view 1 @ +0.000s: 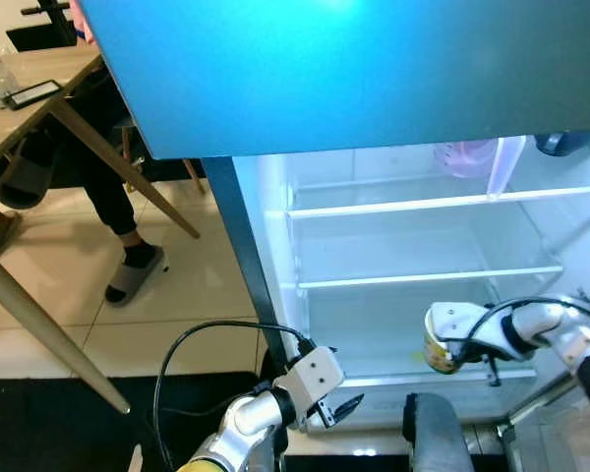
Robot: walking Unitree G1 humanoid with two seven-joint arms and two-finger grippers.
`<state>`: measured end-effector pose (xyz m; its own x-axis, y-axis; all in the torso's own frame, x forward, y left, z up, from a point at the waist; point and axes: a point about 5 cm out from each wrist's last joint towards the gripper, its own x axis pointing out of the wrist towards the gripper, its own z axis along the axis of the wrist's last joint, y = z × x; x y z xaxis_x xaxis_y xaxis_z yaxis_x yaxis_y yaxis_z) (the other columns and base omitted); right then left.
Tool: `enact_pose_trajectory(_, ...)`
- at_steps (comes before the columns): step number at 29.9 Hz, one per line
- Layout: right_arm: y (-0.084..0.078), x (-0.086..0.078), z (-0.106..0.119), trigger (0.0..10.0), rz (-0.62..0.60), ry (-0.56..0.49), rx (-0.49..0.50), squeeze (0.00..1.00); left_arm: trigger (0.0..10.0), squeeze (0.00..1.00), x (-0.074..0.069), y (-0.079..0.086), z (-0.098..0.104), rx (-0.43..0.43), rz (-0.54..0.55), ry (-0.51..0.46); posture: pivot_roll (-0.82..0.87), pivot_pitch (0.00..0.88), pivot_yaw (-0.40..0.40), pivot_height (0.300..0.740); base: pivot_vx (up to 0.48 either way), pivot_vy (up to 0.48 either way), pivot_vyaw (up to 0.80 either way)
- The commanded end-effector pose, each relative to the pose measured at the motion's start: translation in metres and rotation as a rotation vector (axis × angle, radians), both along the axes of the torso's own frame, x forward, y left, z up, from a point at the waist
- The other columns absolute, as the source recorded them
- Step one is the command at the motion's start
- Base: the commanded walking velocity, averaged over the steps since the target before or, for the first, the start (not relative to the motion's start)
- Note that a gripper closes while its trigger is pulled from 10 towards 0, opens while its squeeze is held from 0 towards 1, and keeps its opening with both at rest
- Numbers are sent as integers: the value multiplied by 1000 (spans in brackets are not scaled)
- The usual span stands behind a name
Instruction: Restocking fridge
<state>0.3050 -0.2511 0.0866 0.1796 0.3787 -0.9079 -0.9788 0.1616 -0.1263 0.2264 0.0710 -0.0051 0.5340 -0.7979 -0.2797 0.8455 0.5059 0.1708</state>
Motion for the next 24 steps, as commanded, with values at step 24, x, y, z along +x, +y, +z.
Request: enact_pose_trajectory(24,16,24,103,10000,1,-374,140,0,10000,0,-3,-3,-3,-26,52,-5,-42,19,18,566,0,0,0)
